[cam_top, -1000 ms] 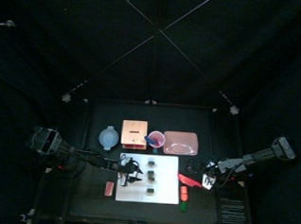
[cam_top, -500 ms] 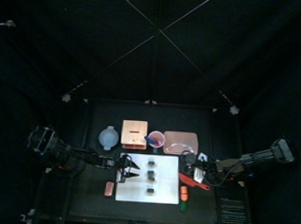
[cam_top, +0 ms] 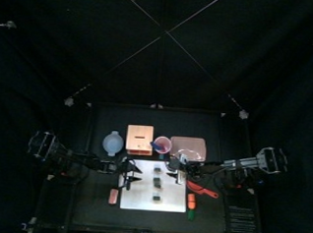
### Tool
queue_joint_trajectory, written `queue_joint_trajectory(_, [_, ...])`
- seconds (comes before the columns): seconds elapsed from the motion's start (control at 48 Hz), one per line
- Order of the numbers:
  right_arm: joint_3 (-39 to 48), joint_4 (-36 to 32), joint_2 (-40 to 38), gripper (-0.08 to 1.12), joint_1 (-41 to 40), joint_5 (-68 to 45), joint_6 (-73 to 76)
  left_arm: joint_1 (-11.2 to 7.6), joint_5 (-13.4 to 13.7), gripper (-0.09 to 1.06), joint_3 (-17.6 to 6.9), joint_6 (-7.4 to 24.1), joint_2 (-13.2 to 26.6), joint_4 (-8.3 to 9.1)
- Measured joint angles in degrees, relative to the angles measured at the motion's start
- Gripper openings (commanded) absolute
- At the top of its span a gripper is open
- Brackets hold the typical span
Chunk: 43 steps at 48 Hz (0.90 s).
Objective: Place sushi on board then cut the sushi with the knife then place the pieces on the plate
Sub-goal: Place the 4 sushi pieces on the plate
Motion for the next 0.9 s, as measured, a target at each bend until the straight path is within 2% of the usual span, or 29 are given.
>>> queue_joint_trajectory(0.396, [-9.05,-0.7,13.27,0.83,-1.32,-0.26,0.0,0.0,-0.09,0.76,2.2,-0.09,-1.05,0.0])
queue_joint_trajectory(0.729, [-10.55,0.7,17.75,0.83,-1.93,-0.26,0.18,0.09,-0.09,0.76,2.9,-0.09,-1.05,0.0])
queue_joint_trajectory(0.896, [-10.72,0.88,19.69,0.79,-2.29,-0.26,0.18,0.09,0.0,0.76,2.9,0.09,-1.05,0.0])
